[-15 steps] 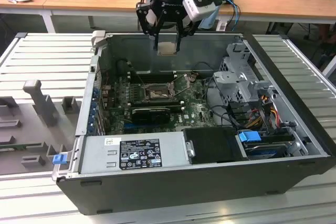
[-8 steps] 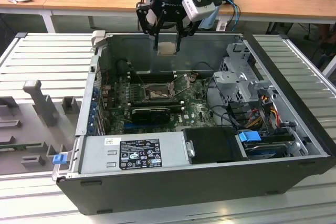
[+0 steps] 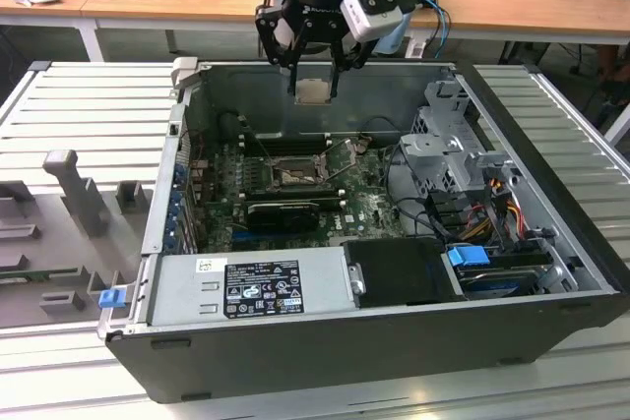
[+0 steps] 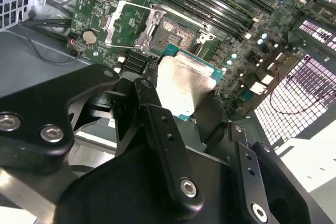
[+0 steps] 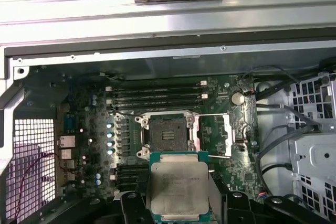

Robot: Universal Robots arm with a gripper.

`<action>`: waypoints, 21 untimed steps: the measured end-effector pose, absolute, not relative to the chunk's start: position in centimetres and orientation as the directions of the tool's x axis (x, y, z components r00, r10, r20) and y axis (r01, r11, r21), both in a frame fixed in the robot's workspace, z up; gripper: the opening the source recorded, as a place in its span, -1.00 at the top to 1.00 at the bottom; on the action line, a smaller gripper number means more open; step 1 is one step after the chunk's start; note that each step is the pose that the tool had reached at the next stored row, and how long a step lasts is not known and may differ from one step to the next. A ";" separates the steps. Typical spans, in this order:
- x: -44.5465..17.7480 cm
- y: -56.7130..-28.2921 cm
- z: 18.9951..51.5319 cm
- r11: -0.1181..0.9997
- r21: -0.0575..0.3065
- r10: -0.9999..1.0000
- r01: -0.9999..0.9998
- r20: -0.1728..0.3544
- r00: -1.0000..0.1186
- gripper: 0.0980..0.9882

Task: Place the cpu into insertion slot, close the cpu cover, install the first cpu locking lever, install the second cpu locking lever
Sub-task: 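Place the cpu into insertion slot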

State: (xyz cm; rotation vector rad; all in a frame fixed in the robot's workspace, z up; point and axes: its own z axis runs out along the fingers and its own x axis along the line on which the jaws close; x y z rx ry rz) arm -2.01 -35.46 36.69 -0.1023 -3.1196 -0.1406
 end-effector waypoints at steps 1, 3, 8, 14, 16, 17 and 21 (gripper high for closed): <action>-2.0 -35.5 36.7 0.994 0.089 0.068 0.069 0.020 -0.998 0.03; -2.0 -35.5 36.7 0.993 0.089 0.075 0.076 0.020 -0.997 0.03; -2.0 -35.5 36.7 0.991 0.089 0.094 0.095 0.020 -0.995 0.03; -2.0 -35.5 36.7 0.989 0.089 0.115 0.116 0.020 -0.993 0.03; -2.0 -35.5 36.7 0.988 0.089 0.123 0.124 0.020 -0.992 0.03; -2.0 -35.5 36.7 0.988 0.089 0.126 0.127 0.020 -0.992 0.03; -2.0 -35.5 36.7 0.986 0.089 0.141 0.143 0.020 -0.990 0.03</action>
